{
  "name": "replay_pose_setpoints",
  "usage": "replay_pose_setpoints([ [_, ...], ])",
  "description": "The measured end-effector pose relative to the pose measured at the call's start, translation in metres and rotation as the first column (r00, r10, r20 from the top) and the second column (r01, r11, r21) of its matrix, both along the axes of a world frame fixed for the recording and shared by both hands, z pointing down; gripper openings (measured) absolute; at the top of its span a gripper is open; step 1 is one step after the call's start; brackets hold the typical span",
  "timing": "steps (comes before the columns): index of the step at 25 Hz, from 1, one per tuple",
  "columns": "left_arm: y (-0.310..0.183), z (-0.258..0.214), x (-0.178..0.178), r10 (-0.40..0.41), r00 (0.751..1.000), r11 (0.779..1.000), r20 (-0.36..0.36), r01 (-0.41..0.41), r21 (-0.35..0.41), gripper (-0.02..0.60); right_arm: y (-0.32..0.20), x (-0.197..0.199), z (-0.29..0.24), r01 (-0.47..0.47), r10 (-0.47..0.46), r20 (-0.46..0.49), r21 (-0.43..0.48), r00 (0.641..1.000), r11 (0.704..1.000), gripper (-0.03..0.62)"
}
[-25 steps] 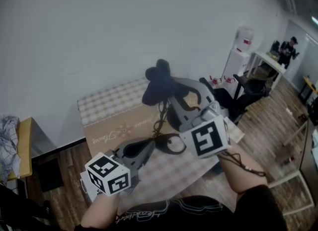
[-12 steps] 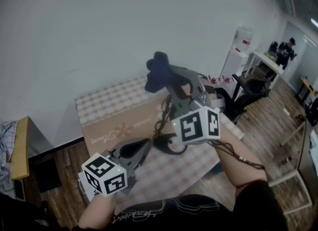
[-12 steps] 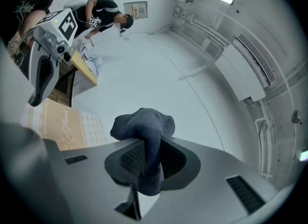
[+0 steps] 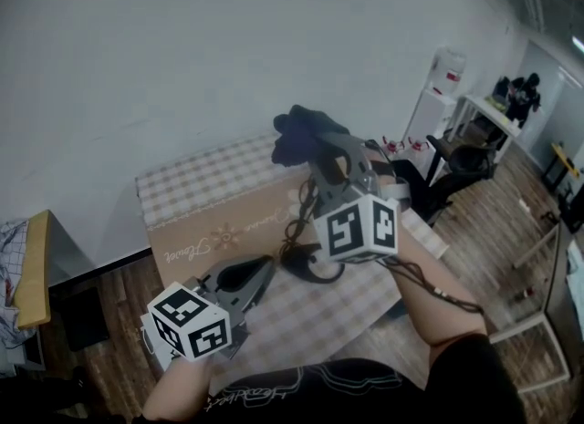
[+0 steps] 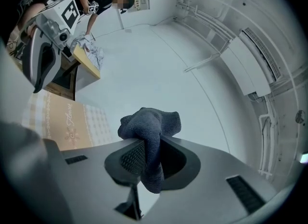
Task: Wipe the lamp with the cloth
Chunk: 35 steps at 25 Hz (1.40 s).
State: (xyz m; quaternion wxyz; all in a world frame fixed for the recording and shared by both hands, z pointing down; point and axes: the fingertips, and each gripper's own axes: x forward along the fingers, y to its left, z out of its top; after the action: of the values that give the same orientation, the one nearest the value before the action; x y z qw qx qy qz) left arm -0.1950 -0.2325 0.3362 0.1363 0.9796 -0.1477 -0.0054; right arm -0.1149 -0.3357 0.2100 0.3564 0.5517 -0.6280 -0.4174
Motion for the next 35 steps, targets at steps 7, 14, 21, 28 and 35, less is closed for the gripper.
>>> replay_pose_setpoints([
  [7,0.002,0.003,0.002,0.003,1.0,1.0,0.0,-0.003,-0.006,-0.002,0.0,0.007,0.017,-0.022,0.022,0.007,-0.025,1.0,0.999,0.057],
  [14,0.007,0.009,0.004,0.008,1.0,1.0,0.003,-0.008,-0.016,-0.002,0.003,0.016,0.037,-0.033,0.033,0.002,-0.068,0.999,0.997,0.057],
  [21,0.009,0.01,0.006,0.016,1.0,1.0,0.006,-0.016,-0.023,-0.002,0.003,0.021,0.051,-0.049,0.05,0.005,-0.092,0.999,0.995,0.057],
  [28,0.012,0.014,0.007,0.02,1.0,0.999,0.018,-0.019,-0.031,-0.002,0.007,0.028,0.069,-0.062,0.065,0.018,-0.113,0.998,0.992,0.057],
  [35,0.015,0.02,0.008,0.032,0.999,0.999,0.025,-0.031,-0.037,-0.002,0.012,0.033,0.085,-0.084,0.088,0.024,-0.141,0.996,0.986,0.057],
])
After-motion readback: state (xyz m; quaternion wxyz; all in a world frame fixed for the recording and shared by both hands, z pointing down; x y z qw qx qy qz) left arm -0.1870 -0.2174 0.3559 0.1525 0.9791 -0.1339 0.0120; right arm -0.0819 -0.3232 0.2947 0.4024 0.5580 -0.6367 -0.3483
